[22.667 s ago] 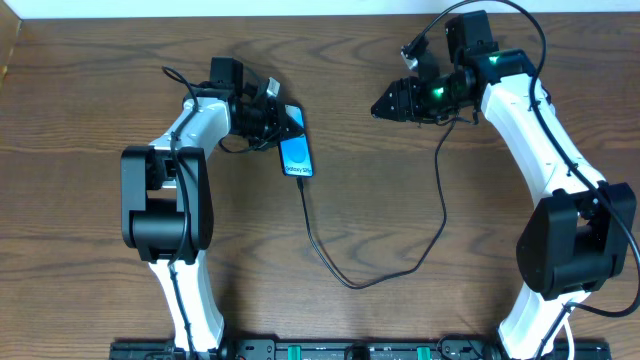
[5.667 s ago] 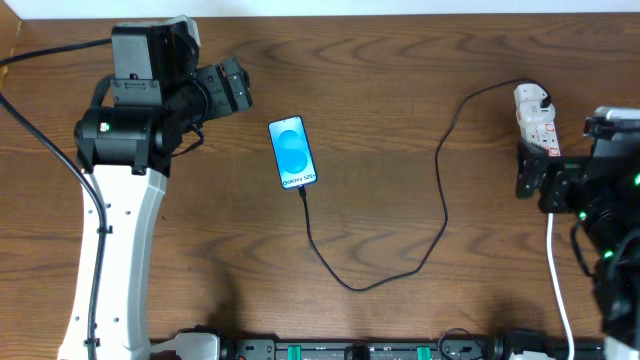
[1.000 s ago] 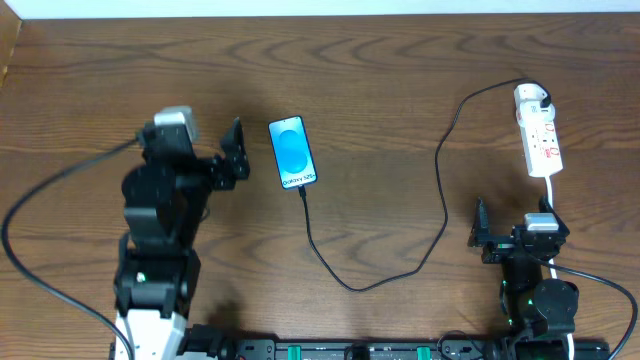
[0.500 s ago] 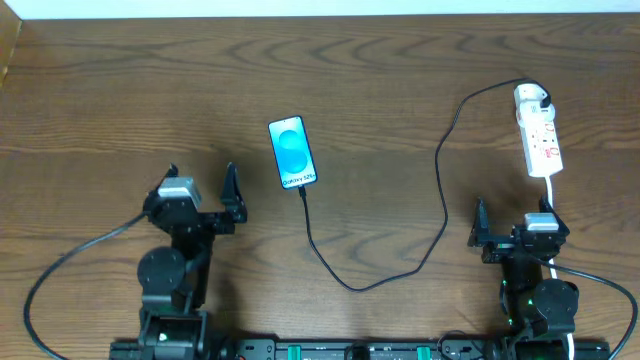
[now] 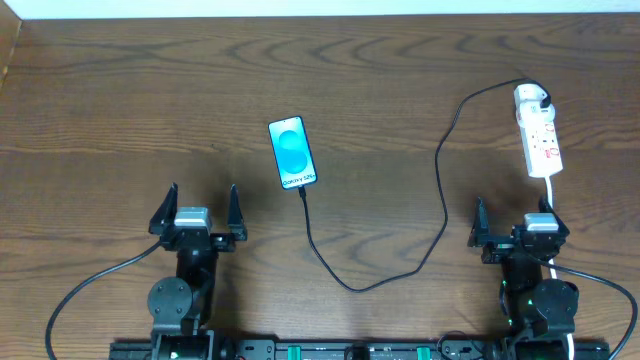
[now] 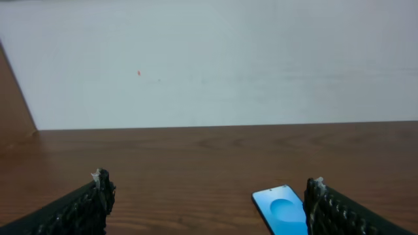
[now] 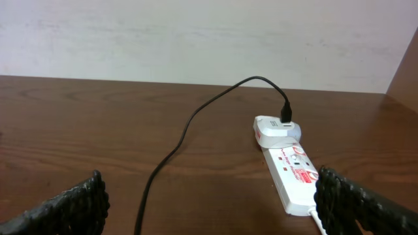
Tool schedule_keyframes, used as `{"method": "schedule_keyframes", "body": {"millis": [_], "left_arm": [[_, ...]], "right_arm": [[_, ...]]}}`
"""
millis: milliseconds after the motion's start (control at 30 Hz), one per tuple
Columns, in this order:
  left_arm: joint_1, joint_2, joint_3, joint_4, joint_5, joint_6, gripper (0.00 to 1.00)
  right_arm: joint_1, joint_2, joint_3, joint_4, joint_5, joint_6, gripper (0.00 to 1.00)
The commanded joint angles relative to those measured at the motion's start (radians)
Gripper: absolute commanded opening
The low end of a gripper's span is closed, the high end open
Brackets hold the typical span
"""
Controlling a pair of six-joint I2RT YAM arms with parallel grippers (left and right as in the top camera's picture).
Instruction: Plug charger to phone and switch on socket
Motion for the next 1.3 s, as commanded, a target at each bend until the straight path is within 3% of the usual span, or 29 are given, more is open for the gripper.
{"method": "schedule_keyframes", "body": {"millis": [0,267,833,1267], "left_arm": [[0.019,-0.057,-0.037,0.005,-0.016,0.023,0.93],[0.025,-0.162,-0.05,-0.086,-0.016,0.023,0.94],[0.027,-0.161,-0.05,-0.317,-0.016,0.022,0.93],[0.027,-0.161,-0.05,-0.315,-0.02,0.022,0.93]], "right_arm": [[0.005,-0.007,-0.002,-0.003,0.002,-0.012,0.99],[0.005,-0.007,-0.002,-0.003,0.002,-0.012,0.99],[0.005,-0.007,-0.002,-0.003,0.002,-0.012,0.99],[0.005,-0.007,-0.002,-0.003,0.002,-0.012,0.99]]}}
